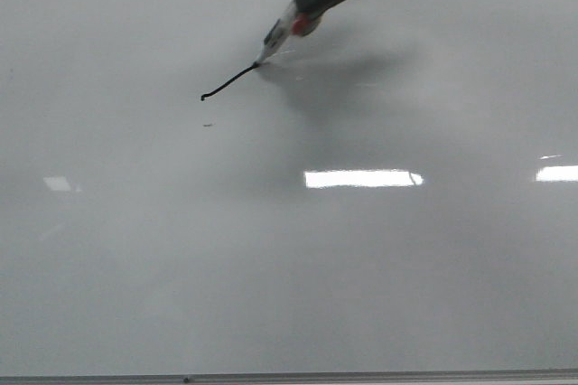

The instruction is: Write number 7 on whiteboard

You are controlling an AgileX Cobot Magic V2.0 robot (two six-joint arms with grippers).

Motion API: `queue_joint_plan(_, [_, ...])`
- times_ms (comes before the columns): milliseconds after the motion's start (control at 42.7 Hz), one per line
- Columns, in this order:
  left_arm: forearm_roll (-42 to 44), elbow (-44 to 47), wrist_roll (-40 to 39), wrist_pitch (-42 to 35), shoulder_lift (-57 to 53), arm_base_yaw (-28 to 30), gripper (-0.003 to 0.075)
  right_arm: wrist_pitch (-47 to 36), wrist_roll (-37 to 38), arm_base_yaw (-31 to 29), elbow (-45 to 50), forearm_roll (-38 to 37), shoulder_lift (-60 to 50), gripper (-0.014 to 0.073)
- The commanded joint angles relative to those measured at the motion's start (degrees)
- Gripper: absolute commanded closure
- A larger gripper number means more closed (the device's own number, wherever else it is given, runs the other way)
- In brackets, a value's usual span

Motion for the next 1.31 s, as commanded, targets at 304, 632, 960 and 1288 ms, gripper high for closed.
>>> queue_joint_plan(304, [-1.18,-1.52,-0.60,-4.31,0.33,-0.14,0.0741,-2.65,-0.39,-1.75,5.29,0.18,-2.02,0.0652])
queue_joint_plan(632, [-1.18,-1.52,-0.60,-4.31,0.33,-0.14,0.0741,-6.48,-3.99,5.23,13.45,0.22,0.49,0.0653])
queue_joint_plan(960, [-1.18,-1.52,-0.60,-4.27,1.09,-0.14,0.0740,14.54,-13.47,16.57,5.31,0.22,-10.64,0.0653])
queue_joint_plan(1288, [-0.43,-7.16,-0.49,0.31,17.63,-0.14,0.0355,29.07,-13.47,21.51,-4.26,-0.33,-10.28,0.0653])
